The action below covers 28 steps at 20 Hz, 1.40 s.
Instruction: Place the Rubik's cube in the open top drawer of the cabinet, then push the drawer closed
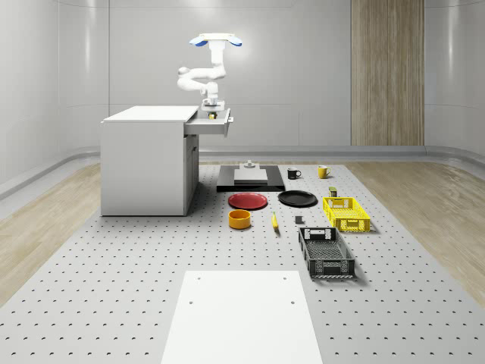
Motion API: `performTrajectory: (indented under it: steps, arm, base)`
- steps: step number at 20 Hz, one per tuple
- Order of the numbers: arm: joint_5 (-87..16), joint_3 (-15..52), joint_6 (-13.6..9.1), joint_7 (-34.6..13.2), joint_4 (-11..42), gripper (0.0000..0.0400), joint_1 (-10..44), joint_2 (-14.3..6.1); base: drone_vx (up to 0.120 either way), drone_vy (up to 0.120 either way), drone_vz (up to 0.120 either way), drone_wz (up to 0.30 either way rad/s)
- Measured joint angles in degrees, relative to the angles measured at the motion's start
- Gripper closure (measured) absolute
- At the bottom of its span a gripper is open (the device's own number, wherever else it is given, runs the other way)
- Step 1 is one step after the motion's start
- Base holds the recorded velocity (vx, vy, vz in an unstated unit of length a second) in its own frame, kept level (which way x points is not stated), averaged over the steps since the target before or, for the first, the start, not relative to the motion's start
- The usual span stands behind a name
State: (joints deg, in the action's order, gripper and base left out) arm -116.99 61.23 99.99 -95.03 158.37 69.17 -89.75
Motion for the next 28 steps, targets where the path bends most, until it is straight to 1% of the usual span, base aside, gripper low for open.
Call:
performTrajectory:
  steps: [3, 6, 8, 13, 19, 28]
  arm:
    - [-1.0, -0.9, 0.0, 0.1, -0.5, 0.0035, 0.1, 0.5]
    - [-0.5, -0.2, -0.6, 0.3, 0.0, 0.0017, -0.4, 0.7]
    - [0.3, 0.7, -1.3, 0.5, 0.5, 0.0010, -0.9, 0.8]
    - [1.5, 2.1, -2.3, 0.7, 1.3, 0.0003, -1.6, 1.2]
    - [1.8, 2.6, -3.0, 0.9, 1.6, 0.0001, -2.0, 1.6]
    - [1.7, 2.7, -3.7, 1.2, 1.7, 0.0000, -2.4, 2.2]
  base:
    - [0.000, 0.000, 0.000, 0.000]
    - [0.000, 0.000, 0.013, 0.000]
    - [0.000, 0.000, 0.120, 0.000]
    - [-0.112, 0.112, 0.120, 0.000]
    - [-0.120, 0.120, 0.120, 0.000]
    - [-0.004, 0.120, 0.000, 0.000]
